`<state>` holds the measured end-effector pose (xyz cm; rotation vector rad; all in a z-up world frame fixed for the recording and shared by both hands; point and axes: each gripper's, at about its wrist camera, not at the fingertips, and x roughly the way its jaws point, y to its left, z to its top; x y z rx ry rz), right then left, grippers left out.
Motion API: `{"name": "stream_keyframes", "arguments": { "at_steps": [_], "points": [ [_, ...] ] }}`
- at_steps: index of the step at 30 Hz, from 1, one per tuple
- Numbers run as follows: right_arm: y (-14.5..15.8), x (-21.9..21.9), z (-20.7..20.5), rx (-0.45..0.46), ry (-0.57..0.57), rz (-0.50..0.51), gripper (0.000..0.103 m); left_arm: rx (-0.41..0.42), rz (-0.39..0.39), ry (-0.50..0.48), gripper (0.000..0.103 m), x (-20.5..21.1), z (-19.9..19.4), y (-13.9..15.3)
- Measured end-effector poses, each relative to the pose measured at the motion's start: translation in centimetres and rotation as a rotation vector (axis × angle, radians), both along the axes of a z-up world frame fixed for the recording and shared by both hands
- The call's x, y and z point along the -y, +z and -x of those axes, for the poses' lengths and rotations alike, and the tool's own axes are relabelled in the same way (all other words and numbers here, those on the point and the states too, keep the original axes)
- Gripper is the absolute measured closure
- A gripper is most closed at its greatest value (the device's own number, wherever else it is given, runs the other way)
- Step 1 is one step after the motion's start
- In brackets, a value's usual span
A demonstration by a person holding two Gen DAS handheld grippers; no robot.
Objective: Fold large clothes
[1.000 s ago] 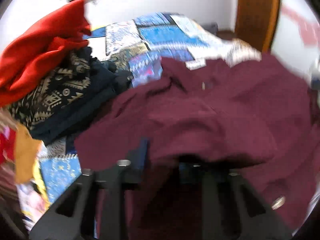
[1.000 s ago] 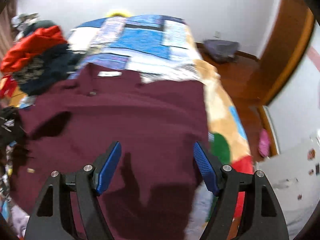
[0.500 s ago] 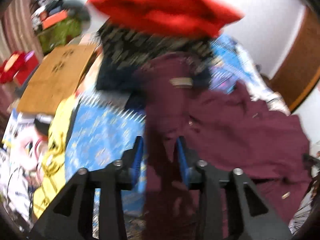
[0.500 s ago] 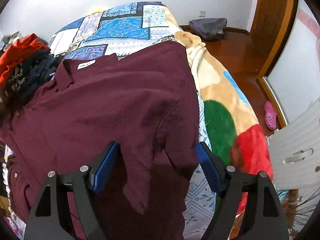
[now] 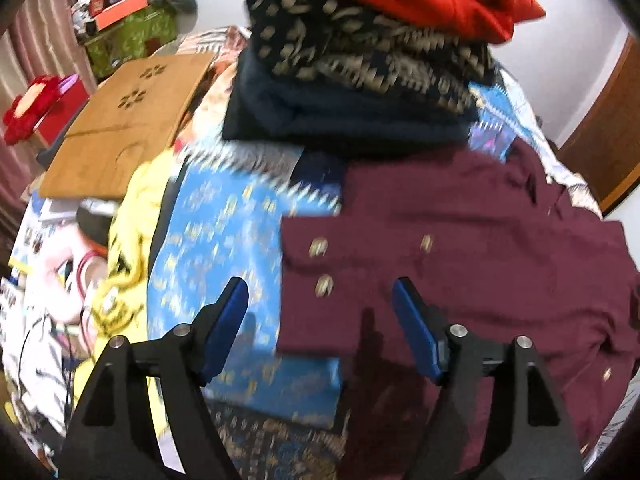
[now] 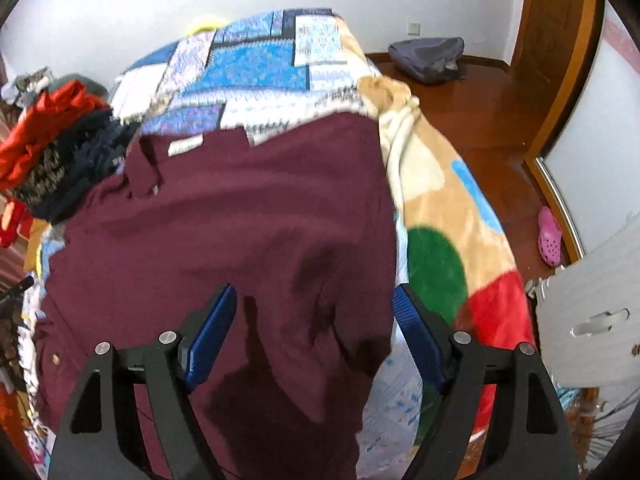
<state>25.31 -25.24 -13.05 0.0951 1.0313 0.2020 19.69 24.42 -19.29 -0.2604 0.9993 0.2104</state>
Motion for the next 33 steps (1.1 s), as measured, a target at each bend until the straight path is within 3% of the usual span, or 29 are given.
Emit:
{"name": "stream_keyframes", "arguments": {
  "at_steps": [4,7,11,16,19,21,23,25,26,28,33],
  "points": [
    [0.9,1.2,-2.0,0.013,-0.028,-0.050,0.026,-0.005,0.010,-0.028,0.029,-0.3,-3.5,-0.7],
    [0.7,2.1,-3.8,-0.001,-0.046,-0.088,0.026,-0.026,0.089,-0.046,0.029,-0.8,-6.1,-2.8],
    [-1.1,3.4,-6.3,-0.057,-0.079,-0.157,0.026,-0.056,0.160,-0.044,0.029,-1.4,-8.6,-5.8],
    [-3.9,3.9,-9.2,-0.138,-0.079,-0.267,0.027,-0.020,0.237,-0.054,0.029,-1.9,-10.1,-7.0],
    [-4.3,2.8,-10.2,-0.146,-0.046,-0.273,0.044,-0.004,0.317,-0.071,0.029,-2.2,-11.1,-7.6],
    [-4.2,2.0,-10.5,-0.123,-0.053,-0.221,0.049,0.004,0.306,-0.087,0.029,-1.7,-11.8,-7.8],
    [-4.0,1.8,-10.4,-0.099,-0.061,-0.178,0.061,0.012,0.269,-0.099,0.042,-0.9,-12.3,-7.6],
    [-3.6,2.1,-10.1,-0.076,-0.062,-0.171,0.071,0.011,0.243,-0.115,0.070,0.1,-12.4,-7.2],
    [-3.3,2.3,-9.9,-0.060,-0.059,-0.170,0.077,0.010,0.212,-0.115,0.076,0.6,-12.2,-6.9],
    [-2.4,2.2,-9.2,-0.023,-0.050,-0.156,0.085,0.009,0.100,-0.111,0.097,2.0,-11.6,-6.1],
    [1.8,0.7,-8.1,0.110,0.009,-0.104,0.091,0.078,-0.028,-0.101,0.101,3.3,-9.5,-1.8]
  ]
}}
